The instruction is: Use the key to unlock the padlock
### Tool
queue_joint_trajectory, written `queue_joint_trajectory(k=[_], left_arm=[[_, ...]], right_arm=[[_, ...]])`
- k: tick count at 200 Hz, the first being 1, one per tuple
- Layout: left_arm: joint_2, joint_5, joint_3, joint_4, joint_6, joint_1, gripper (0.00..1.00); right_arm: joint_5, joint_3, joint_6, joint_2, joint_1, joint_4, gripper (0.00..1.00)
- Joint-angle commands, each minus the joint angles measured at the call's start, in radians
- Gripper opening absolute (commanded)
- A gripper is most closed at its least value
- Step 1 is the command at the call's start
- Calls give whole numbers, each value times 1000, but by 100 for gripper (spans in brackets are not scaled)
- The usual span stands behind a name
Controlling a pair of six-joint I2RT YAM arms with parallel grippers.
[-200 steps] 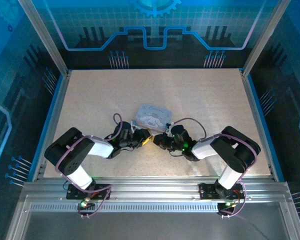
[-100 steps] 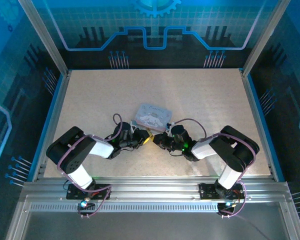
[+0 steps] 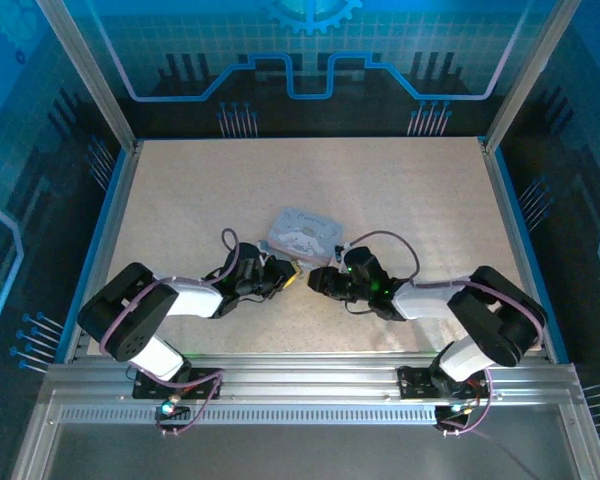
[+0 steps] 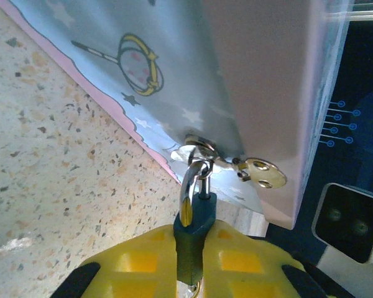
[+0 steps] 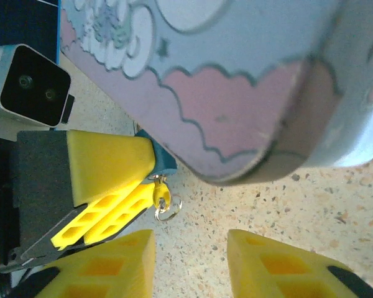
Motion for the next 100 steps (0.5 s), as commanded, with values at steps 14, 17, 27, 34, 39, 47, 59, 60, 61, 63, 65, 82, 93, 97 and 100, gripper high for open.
queue_joint_trajectory(k=[14, 17, 27, 34, 39, 47, 59, 60, 61, 63, 65, 82, 93, 97, 100], left_arm=[[-49, 17, 58, -71, -32, 3, 13], [-50, 16, 58, -72, -36, 2, 13], [-52, 19, 58, -71, -52, 3, 13], [-53, 21, 59, -70, -60, 3, 12], [-56, 22, 60, -70, -63, 2, 12], [-62, 22, 62, -73, -67, 2, 12], [-74, 18, 66, -91, -73, 2, 12], [-75, 18, 66, -94, -72, 2, 12], [-76, 18, 66, -96, -73, 3, 12], [-78, 16, 67, -100, -75, 2, 12], [-81, 15, 68, -105, -74, 3, 12], [-104, 11, 77, -145, -81, 3, 12], [-115, 10, 85, -173, -84, 3, 12], [-120, 9, 89, -184, -86, 2, 11], [-124, 9, 91, -193, -88, 2, 10]], right_arm=[[80, 88, -319, -103, 22, -262, 47], [85, 97, -345, -109, 22, -282, 47], [106, 125, -439, -134, 28, -337, 49], [123, 144, -507, -149, 33, -376, 50], [139, 156, -550, -161, 39, -400, 51], [159, 172, -623, -177, 47, -430, 53], [197, 185, -723, -202, 60, -460, 56], [201, 185, -734, -204, 62, -462, 57], [204, 186, -743, -206, 62, -464, 57], [209, 187, -757, -209, 64, -467, 58], [216, 188, -773, -213, 67, -469, 58], [276, 188, -903, -246, 90, -479, 64], [311, 180, -978, -269, 105, -471, 67], [321, 176, -1002, -276, 107, -466, 68], [328, 173, -1021, -280, 112, -462, 68]])
